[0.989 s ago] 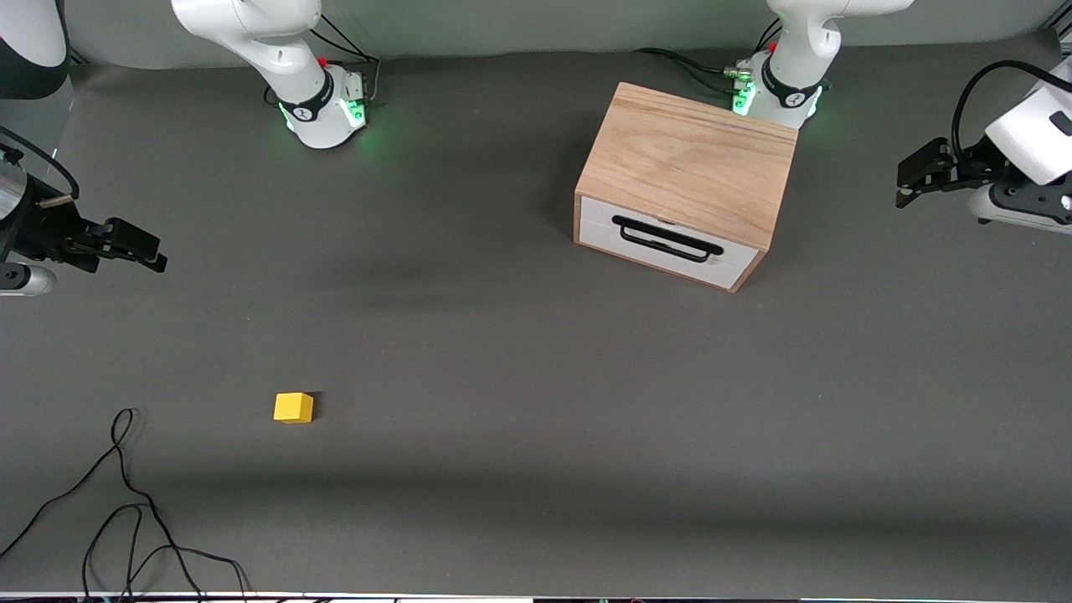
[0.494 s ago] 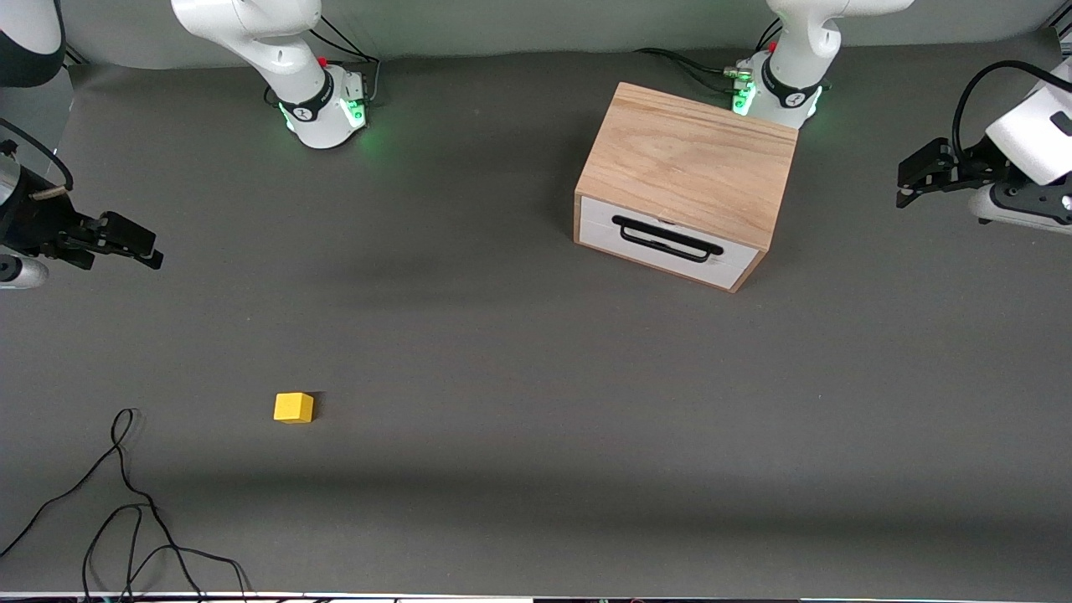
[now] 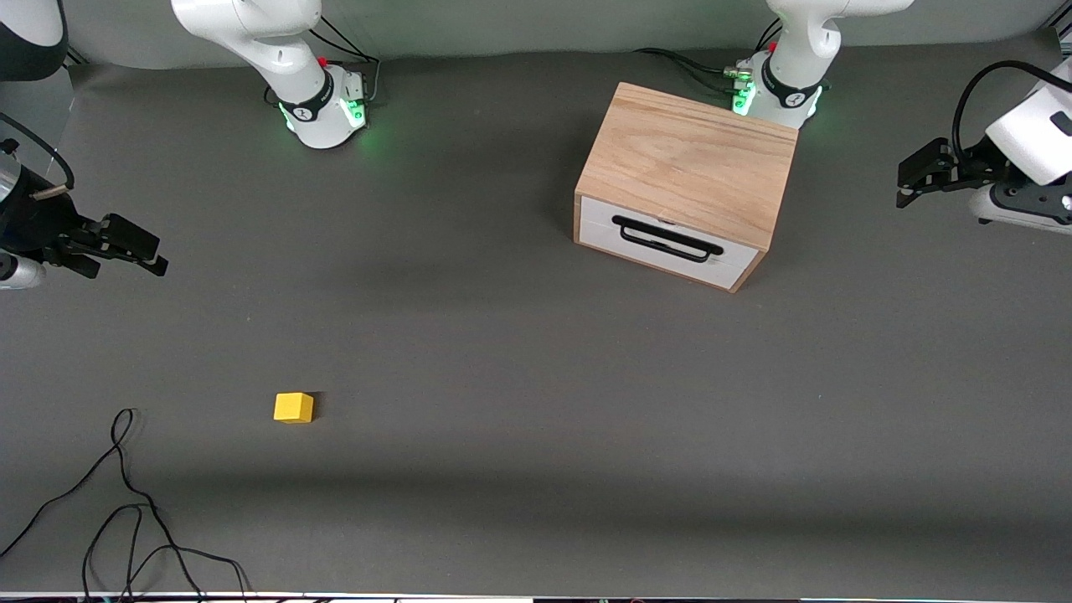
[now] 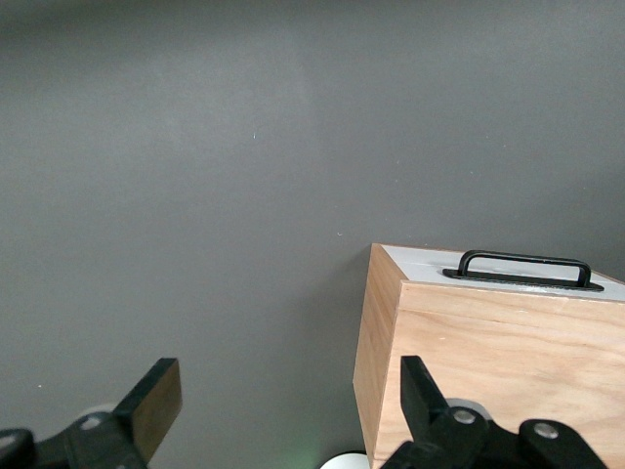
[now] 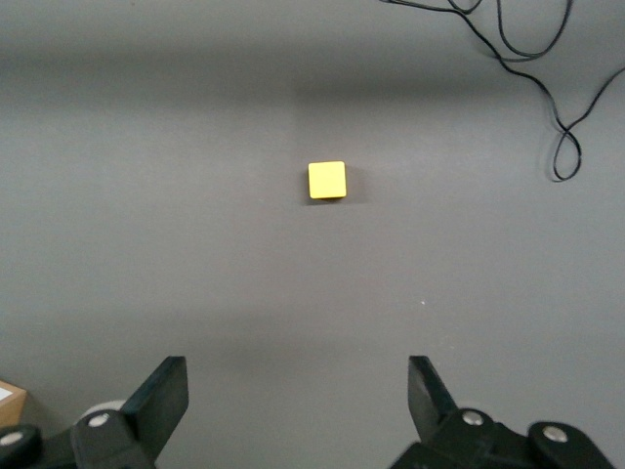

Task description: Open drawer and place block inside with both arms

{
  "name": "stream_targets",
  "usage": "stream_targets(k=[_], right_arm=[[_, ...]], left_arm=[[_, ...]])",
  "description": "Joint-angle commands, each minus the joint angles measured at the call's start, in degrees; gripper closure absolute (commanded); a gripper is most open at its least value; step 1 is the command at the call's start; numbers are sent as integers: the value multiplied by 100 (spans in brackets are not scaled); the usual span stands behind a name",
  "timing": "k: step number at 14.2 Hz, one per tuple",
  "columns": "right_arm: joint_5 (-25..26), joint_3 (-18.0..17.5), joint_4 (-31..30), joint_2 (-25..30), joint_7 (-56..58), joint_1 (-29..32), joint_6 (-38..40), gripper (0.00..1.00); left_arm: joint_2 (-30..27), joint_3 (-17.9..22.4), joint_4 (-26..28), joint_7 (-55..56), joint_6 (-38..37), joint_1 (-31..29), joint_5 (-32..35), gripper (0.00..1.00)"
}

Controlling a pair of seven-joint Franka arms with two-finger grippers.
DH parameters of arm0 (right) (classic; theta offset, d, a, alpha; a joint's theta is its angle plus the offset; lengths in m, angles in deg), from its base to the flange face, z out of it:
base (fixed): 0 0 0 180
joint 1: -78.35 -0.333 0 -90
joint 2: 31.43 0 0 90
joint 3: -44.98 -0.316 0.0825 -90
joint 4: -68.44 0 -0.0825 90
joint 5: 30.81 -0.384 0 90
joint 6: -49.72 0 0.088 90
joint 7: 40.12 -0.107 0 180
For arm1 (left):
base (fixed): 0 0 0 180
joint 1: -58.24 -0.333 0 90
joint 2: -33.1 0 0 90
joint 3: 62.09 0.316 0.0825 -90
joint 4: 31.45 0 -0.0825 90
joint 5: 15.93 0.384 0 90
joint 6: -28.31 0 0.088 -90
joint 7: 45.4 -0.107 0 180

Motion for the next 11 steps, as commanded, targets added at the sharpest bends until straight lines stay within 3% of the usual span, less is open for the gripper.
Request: stream_targets(k=[1,11], right_arm=[[-139,1,91,35,46,-20,98,0],[-139,9,83,-70,55,-38,151,0]], left_arm=[[-78,-18,60,-90,19,-18,63,0],[-86,-26,60,-90,19,-18,63,0]])
